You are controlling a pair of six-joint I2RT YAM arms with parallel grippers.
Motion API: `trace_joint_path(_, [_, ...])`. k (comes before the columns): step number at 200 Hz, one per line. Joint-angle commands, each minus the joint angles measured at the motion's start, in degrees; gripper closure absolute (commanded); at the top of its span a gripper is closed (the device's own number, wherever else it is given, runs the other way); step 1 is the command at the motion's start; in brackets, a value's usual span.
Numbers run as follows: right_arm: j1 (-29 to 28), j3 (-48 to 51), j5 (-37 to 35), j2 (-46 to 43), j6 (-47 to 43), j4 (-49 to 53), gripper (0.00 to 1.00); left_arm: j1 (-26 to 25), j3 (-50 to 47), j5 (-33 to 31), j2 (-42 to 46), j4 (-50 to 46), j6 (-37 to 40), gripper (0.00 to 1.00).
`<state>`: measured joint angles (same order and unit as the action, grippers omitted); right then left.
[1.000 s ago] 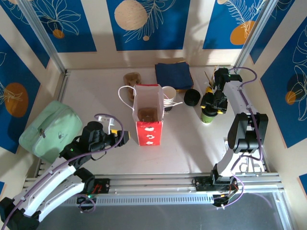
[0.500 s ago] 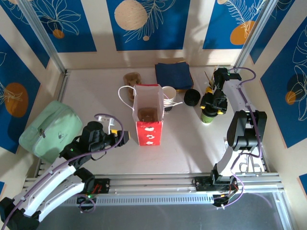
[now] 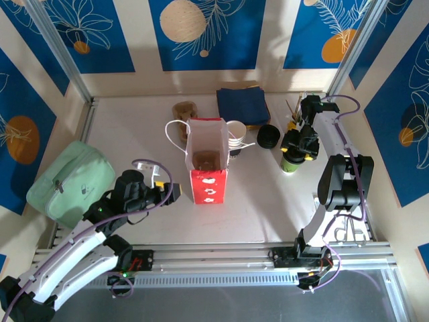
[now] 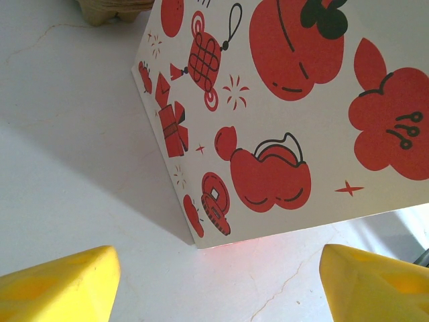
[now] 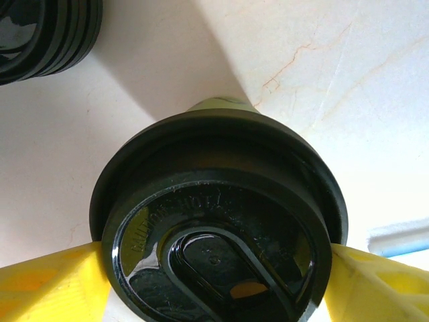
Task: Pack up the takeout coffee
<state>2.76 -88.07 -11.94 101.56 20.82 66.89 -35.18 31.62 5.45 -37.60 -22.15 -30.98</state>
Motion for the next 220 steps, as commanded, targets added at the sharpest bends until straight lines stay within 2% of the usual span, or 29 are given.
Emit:
trace_joint_path(1, [0.23, -1.23, 2.07, 0.11, 0.96, 0.34, 0.21, -0.47, 0.29, 0.0, 0.15, -0.52, 0.63, 0.22])
trace_joint_path(60, [0.23, -1.98, 2.01, 0.41, 1.03, 0.81, 0.23, -0.43, 0.16, 0.0, 0.25, -0.55, 0.69, 0.22])
trace_joint_path(220, [0.16, -3.69, 1.4, 2.58, 0.57, 1.4, 0.21, -0.43, 0.8, 0.8, -2.03, 1.09, 0.59, 0.22])
